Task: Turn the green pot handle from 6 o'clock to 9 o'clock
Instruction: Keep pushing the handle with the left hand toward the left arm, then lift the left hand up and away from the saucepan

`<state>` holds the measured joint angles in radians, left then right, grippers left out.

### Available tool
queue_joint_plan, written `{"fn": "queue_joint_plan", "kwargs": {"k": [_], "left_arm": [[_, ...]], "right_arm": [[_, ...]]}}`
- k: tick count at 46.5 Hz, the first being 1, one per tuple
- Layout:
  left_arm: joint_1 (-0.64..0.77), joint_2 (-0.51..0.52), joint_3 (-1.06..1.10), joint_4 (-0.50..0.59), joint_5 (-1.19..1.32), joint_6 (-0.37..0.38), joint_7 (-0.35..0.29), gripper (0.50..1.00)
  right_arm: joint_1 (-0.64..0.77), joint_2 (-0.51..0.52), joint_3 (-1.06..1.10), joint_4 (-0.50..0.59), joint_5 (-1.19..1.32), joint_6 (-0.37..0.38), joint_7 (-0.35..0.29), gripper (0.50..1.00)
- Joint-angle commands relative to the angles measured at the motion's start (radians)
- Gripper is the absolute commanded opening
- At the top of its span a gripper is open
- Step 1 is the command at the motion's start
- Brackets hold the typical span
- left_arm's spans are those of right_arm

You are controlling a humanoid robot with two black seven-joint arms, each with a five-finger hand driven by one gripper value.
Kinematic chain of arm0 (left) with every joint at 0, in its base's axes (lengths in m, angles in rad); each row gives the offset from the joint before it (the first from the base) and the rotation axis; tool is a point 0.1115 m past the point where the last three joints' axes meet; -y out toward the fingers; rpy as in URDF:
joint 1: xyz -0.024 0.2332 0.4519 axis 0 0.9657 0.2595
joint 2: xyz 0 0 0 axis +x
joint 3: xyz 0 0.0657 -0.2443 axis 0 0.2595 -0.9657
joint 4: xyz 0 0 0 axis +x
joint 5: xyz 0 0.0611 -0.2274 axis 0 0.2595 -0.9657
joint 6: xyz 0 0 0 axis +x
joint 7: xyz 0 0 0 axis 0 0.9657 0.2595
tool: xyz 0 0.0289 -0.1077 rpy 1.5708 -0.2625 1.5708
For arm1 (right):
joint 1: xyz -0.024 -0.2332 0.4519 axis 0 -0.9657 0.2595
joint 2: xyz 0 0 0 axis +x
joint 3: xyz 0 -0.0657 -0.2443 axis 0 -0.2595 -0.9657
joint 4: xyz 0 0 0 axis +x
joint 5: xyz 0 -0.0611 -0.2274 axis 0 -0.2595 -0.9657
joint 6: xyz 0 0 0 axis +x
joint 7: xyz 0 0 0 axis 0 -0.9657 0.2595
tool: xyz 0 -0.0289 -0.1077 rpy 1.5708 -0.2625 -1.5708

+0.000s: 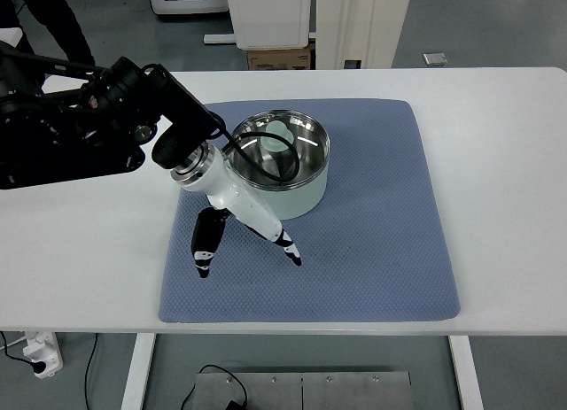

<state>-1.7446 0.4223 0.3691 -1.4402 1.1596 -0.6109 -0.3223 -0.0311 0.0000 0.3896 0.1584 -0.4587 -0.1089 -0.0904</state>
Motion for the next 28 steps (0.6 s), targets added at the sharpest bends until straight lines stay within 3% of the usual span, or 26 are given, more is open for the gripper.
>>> {"fn": "queue_joint_plan", "kwargs": {"k": [1, 14, 28], "left_arm": [[0.007, 0.003, -0.042, 0.006, -0.098, 0.0, 0.005, 1.0], [0.048, 0.0, -0.145, 0.109, -0.402, 0.0, 0.008, 1.0], [0.158, 0.001, -0.176, 0.423, -0.816, 0.0, 0.006, 1.0]], "right_arm": [[0.0, 0.0, 0.0, 0.0, 0.0, 0.0, 0.0, 1.0], [0.0, 0.0, 0.0, 0.0, 0.0, 0.0, 0.0, 1.0], [0.0, 0.0, 0.0, 0.0, 0.0, 0.0, 0.0, 1.0]]}}
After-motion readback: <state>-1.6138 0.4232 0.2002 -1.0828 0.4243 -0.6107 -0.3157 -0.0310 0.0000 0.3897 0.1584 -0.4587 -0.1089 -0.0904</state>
